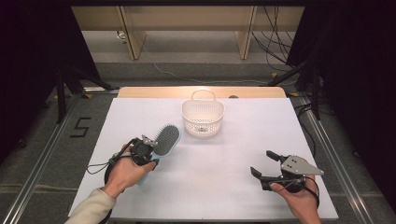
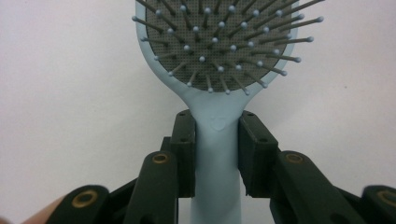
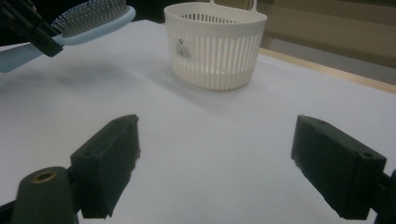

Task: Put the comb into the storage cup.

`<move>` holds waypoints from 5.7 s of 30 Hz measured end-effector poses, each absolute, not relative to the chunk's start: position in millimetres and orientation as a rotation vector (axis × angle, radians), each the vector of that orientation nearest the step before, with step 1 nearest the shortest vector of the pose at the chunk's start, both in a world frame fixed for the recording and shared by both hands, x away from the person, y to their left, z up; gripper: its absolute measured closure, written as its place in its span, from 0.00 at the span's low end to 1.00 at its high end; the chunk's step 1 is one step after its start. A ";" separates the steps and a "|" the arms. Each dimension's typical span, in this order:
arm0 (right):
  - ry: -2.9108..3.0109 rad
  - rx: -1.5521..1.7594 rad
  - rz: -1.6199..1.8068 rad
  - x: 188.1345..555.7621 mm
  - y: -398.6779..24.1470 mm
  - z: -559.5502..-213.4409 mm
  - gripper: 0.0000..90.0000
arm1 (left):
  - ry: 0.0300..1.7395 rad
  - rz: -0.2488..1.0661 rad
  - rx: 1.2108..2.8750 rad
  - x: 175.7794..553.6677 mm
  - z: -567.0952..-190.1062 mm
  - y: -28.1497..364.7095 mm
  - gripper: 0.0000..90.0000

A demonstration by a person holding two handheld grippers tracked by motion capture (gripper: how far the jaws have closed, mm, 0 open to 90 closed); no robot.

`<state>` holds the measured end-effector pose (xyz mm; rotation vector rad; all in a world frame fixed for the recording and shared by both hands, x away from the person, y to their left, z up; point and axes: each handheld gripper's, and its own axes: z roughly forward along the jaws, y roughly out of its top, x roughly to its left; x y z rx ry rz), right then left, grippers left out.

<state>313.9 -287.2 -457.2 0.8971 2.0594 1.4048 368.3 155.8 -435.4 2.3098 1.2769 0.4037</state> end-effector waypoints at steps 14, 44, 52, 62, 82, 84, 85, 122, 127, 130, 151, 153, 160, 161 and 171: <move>2.059 0.896 1.405 313.7 -287.1 -457.1 0.18 | 1.271 0.428 2.278 368.1 -432.7 156.4 0.78; 2.058 0.893 1.404 313.9 -287.0 -457.3 0.18 | 1.252 0.468 2.212 368.0 -428.7 157.3 0.78; 2.055 0.896 1.406 314.0 -286.9 -457.5 0.18 | 1.250 0.475 2.199 368.1 -427.8 157.6 0.78; 2.060 0.894 1.405 313.8 -287.0 -457.2 0.18 | 1.242 0.488 2.175 368.3 -427.3 158.1 0.78; 2.060 0.891 1.405 313.8 -287.0 -457.2 0.18 | 1.219 0.504 2.155 368.3 -426.2 158.2 0.78; 2.060 0.891 1.405 313.7 -287.0 -457.1 0.18 | 1.219 0.505 2.150 368.5 -426.3 158.3 0.78; 2.060 0.891 1.406 313.7 -287.0 -457.1 0.18 | 1.218 0.506 2.148 368.6 -426.3 158.5 0.78; 2.063 0.890 1.402 313.8 -287.0 -457.3 0.18 | 1.207 0.565 2.101 368.8 -423.2 159.5 0.78; 2.058 0.890 1.407 314.1 -286.8 -457.6 0.18 | 1.205 0.568 2.089 369.0 -423.2 159.6 0.78; 2.058 0.891 1.408 314.1 -286.7 -457.6 0.18 | 1.202 0.572 2.084 369.0 -422.7 159.6 0.78; 2.060 0.893 1.405 314.2 -286.8 -457.5 0.18 | 1.193 0.601 2.047 369.8 -420.8 160.5 0.78; 2.062 0.892 1.406 314.1 -286.9 -457.5 0.18 | 1.190 0.606 2.042 369.9 -420.6 160.5 0.78; 2.060 0.890 1.407 314.2 -286.6 -457.6 0.18 | 1.181 0.623 2.028 370.1 -420.2 160.7 0.78; 2.060 0.890 1.407 314.2 -286.6 -457.6 0.18 | 1.180 0.626 2.025 370.2 -420.2 160.6 0.78; 2.057 0.891 1.409 314.4 -286.1 -458.0 0.18 | 1.174 0.639 2.011 370.3 -418.9 160.6 0.78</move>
